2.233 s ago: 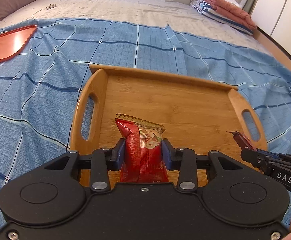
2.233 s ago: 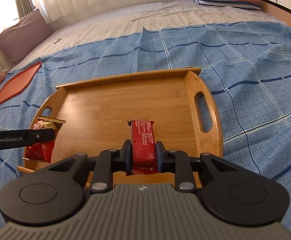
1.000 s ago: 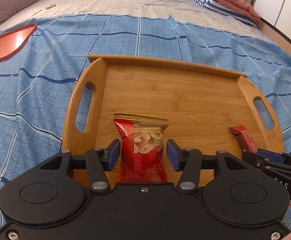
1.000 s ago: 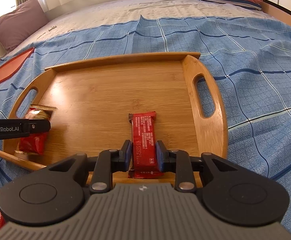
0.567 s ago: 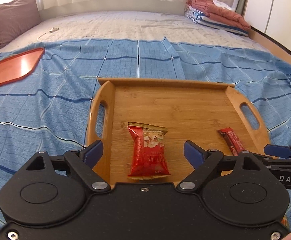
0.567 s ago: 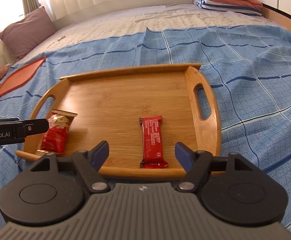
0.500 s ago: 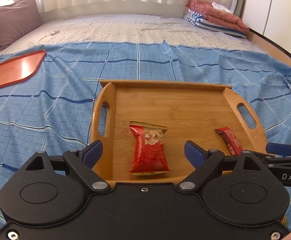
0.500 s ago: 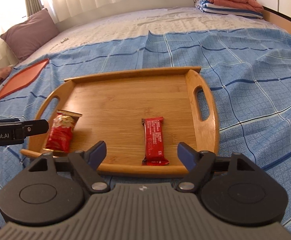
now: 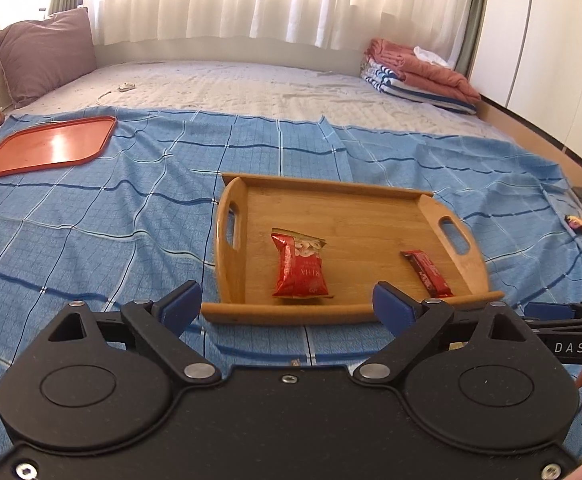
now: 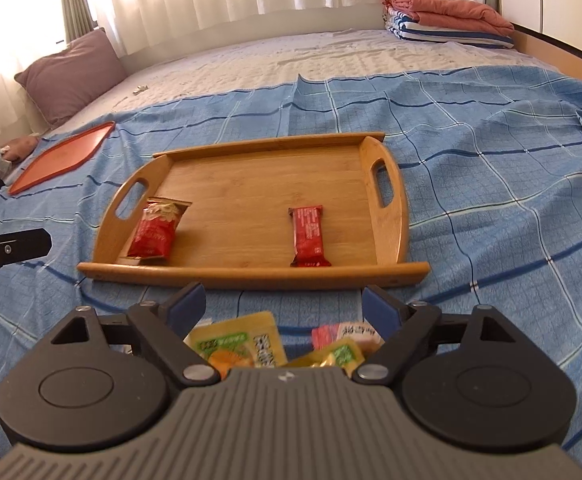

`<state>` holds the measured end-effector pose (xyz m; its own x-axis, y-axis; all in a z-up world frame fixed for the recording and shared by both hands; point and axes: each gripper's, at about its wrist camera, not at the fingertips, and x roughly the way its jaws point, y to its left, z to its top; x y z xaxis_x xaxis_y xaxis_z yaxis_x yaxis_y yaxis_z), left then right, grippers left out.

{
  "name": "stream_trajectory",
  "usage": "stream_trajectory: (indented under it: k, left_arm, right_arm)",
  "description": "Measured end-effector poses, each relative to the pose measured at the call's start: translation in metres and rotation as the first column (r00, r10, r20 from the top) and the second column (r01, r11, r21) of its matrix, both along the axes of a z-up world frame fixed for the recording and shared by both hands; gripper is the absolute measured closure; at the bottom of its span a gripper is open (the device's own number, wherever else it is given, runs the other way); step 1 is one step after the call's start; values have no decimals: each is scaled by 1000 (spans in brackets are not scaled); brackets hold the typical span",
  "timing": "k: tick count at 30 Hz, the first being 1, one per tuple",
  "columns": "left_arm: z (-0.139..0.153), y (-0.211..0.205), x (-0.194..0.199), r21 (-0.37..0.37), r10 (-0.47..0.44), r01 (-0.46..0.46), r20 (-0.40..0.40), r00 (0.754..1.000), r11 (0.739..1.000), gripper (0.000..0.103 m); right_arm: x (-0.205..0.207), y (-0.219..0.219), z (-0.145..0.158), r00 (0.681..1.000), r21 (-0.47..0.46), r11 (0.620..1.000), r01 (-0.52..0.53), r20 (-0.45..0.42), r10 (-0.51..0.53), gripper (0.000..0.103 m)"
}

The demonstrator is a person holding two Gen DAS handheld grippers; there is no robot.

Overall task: Organize snacks
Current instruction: 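Move both tools back toward the remaining snacks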

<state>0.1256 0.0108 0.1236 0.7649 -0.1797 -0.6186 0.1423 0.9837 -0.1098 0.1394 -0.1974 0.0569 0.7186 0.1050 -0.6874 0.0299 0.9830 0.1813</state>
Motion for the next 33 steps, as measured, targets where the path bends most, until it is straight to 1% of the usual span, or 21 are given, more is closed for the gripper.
stream_trajectory:
  k: [4, 9, 13, 16, 21, 25, 33]
  left_arm:
    - [2, 6, -24, -14, 1, -1, 16, 1000, 1000, 10]
    - [-2, 6, -50, -13, -3, 4, 31, 1000, 1000, 9]
    - [-11, 8, -67, -35, -7, 8, 13, 1000, 999, 9]
    - [-20, 9, -77, -39, 5, -5, 5, 1000, 999, 9]
    - [-38, 9, -84, -23, 23, -23, -11, 1000, 999, 9]
    - [-50, 8, -84, 14, 33, -33, -10, 999, 999, 9]
    - [-73, 10, -87, 41, 45, -44, -18, 999, 998, 9]
  right_arm:
    - [-20, 3, 4, 1000, -11, 1000, -12, 28, 12, 11]
    - [-45, 4, 5, 998, -15, 1000, -24, 63, 25, 9]
    - [-62, 5, 0, 997, -17, 1000, -25, 76, 27, 7]
    - [-70, 4, -8, 997, -25, 1000, -19, 73, 20, 6]
    - [-80, 2, -21, 998, -46, 999, -9, 57, 11, 6]
    - [-85, 1, -31, 999, -40, 999, -4, 44, 6, 5]
    - [-97, 0, -49, 998, -81, 997, 14, 58, -9, 3]
